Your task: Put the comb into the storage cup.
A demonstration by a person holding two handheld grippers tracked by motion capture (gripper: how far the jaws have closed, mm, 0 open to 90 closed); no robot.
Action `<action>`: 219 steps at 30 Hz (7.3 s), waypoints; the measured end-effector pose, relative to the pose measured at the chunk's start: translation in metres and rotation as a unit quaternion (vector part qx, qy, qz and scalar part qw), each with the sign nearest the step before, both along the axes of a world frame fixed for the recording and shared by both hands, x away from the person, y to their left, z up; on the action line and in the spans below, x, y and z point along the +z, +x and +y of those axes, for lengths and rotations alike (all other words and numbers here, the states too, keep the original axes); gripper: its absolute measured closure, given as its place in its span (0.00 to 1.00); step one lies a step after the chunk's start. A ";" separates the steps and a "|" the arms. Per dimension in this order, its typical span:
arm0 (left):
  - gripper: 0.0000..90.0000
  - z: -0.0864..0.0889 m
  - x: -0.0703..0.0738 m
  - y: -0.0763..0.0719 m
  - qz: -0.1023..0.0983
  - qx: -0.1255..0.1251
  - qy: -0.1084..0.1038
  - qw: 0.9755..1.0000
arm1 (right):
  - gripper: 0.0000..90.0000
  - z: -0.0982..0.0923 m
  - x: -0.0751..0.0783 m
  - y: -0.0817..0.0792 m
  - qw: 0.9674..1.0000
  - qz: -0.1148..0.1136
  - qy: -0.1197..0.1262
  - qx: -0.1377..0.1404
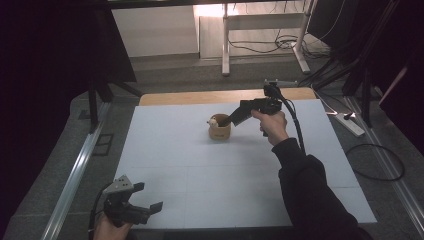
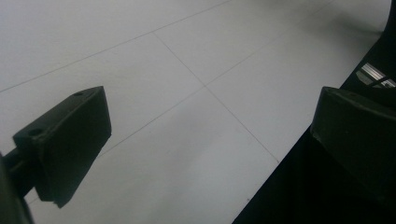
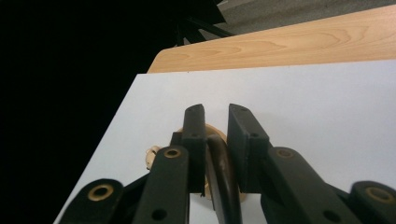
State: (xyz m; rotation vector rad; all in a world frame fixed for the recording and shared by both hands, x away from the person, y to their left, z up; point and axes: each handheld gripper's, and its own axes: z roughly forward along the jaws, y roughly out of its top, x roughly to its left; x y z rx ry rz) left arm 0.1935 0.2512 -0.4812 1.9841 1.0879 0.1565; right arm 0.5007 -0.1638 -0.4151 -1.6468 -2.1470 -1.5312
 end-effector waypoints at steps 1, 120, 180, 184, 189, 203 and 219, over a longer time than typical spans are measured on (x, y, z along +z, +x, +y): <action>0.00 0.000 0.000 0.000 0.000 0.000 0.000 1.000 | 0.83 0.000 0.000 0.000 1.000 -0.001 -0.002 0.000; 0.00 0.001 0.001 -0.001 -0.010 0.013 0.006 1.000 | 0.00 -0.005 -0.009 -0.087 0.946 -0.158 -0.247 0.139; 0.00 0.003 0.001 -0.001 -0.007 0.023 0.002 1.000 | 0.00 -0.051 -0.023 -0.160 0.938 -0.173 -0.262 0.145; 0.00 0.003 0.001 -0.001 -0.006 0.021 0.000 1.000 | 0.00 -0.056 -0.025 -0.166 0.939 -0.173 -0.260 0.144; 0.00 0.003 0.001 -0.001 -0.006 0.021 0.000 1.000 | 0.00 -0.065 -0.030 -0.172 0.939 -0.167 -0.266 0.142; 0.00 0.003 0.001 0.000 -0.006 0.022 0.000 1.000 | 0.00 -0.093 -0.033 -0.188 0.946 -0.156 -0.257 0.123; 0.00 0.003 0.001 0.000 -0.004 0.024 -0.002 1.000 | 0.00 -0.114 -0.039 -0.205 0.944 -0.142 -0.275 0.114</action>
